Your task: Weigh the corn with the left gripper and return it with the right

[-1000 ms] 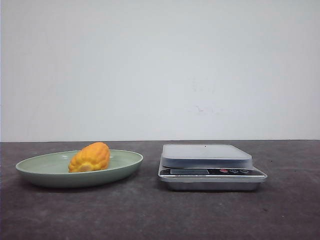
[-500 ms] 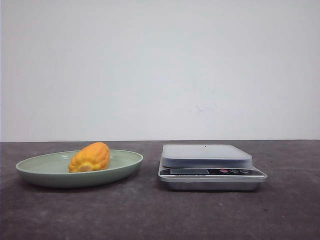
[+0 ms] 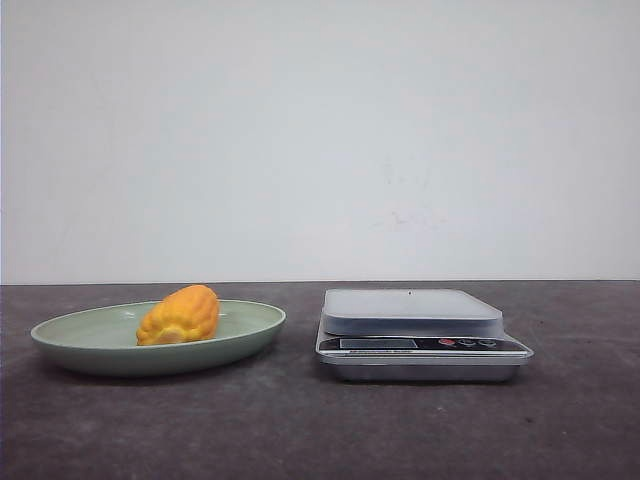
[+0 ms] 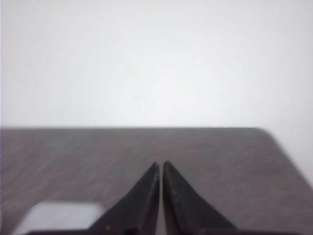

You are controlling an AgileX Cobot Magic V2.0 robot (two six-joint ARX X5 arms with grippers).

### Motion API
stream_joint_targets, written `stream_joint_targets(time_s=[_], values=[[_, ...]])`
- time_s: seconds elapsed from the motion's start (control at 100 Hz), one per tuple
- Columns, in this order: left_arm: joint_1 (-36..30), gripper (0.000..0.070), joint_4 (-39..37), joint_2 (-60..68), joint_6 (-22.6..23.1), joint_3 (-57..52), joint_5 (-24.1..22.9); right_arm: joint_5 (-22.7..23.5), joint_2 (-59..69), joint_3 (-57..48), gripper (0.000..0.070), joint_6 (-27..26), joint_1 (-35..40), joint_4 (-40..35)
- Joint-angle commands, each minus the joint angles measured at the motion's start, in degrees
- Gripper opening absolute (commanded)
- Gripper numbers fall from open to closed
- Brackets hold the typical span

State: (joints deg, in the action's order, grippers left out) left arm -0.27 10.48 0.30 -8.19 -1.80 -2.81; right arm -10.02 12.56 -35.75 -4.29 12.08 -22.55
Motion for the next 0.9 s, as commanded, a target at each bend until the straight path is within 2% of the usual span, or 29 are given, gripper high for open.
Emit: stream_joint_targets(time_s=[0.0,0.14,0.38,0.89], values=[[0.04,0.0,0.24,-0.11,0.63,1.03,0.07,1.57,-2.01,6.82,0.0004,1.09,-3.34,5.55],[0.02,0.0,0.22,-0.11,0.63,1.03,0.07,6.88,-6.97,18.84,0.0004,1.14,-9.27,10.8],[0.04,0.0,0.22,-0.11,0.63,1.03,0.07,7.04,-12.44,32.5,0.0004,0.61,-12.39,11.04],[0.0,0.0,0.24,-0.11,0.63,1.01,0.07,7.48,-12.33,35.1,0.0004,0.44,-12.33,13.6]])
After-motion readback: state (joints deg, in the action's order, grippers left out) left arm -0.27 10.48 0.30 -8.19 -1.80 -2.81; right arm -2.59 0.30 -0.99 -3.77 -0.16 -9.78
